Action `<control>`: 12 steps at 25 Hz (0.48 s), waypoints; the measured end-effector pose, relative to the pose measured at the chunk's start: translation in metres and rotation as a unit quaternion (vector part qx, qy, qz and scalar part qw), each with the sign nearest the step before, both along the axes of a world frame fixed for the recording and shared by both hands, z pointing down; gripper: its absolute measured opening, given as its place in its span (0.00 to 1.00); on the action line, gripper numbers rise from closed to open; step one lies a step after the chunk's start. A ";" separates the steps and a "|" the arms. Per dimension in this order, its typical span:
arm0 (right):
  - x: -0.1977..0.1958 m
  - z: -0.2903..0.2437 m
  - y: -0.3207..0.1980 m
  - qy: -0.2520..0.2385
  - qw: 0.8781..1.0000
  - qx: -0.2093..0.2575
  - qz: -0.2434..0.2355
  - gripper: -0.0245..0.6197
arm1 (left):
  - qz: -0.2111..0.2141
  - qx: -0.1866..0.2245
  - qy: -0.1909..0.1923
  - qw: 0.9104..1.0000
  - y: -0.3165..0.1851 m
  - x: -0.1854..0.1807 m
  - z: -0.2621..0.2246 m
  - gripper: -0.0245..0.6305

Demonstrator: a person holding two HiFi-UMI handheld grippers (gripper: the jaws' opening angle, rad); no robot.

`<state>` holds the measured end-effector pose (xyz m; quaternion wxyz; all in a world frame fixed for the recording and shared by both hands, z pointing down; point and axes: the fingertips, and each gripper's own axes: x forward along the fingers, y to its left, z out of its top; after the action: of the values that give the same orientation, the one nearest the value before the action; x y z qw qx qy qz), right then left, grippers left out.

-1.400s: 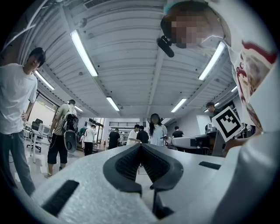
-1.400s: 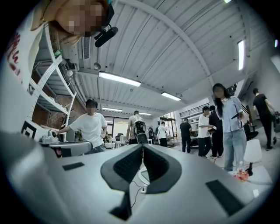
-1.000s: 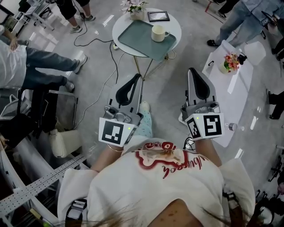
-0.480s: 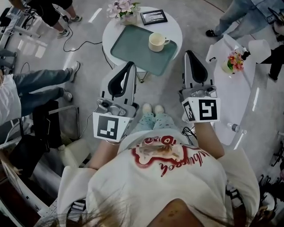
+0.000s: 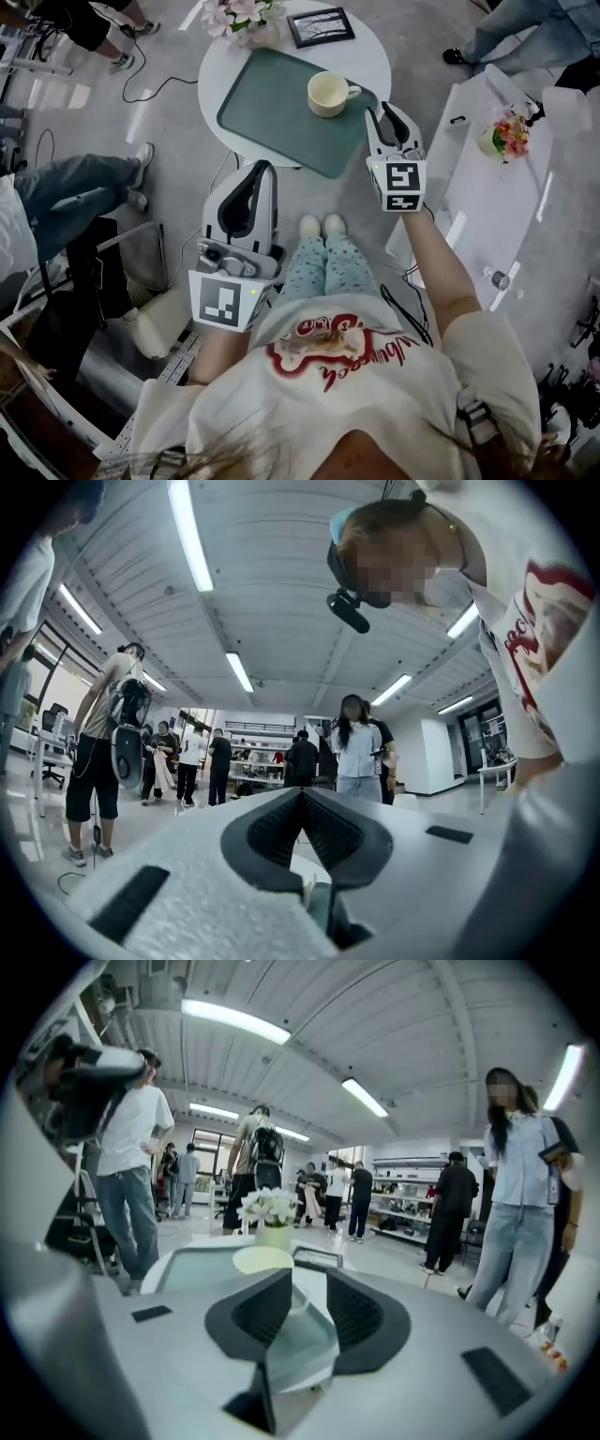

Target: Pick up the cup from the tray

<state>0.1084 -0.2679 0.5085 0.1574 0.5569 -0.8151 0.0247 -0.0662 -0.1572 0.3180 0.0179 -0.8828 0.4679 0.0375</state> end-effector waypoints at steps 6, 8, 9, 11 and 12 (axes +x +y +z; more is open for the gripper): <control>-0.003 0.062 -0.048 0.066 0.997 -0.047 -0.008 0.19 | -0.011 -0.038 -0.015 0.999 -0.003 -0.008 0.032 0.06; -0.009 0.066 -0.056 0.088 0.995 -0.049 -0.025 0.19 | -0.018 -0.043 -0.012 0.999 -0.005 -0.011 0.037 0.06; -0.013 0.068 -0.060 0.098 0.993 -0.049 -0.033 0.19 | -0.022 -0.045 -0.010 0.999 -0.007 -0.012 0.038 0.06; -0.018 0.073 -0.066 0.111 0.992 -0.050 -0.043 0.18 | -0.028 -0.045 -0.010 0.999 -0.009 -0.015 0.039 0.06; -0.020 0.075 -0.069 0.111 0.992 -0.049 -0.045 0.18 | -0.030 -0.043 -0.009 0.999 -0.010 -0.015 0.039 0.06</control>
<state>0.0888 -0.3367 0.5833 0.2749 0.5106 -0.8146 -0.0041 -0.0817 -0.1674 0.3567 -0.0146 -0.8688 0.4949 0.0085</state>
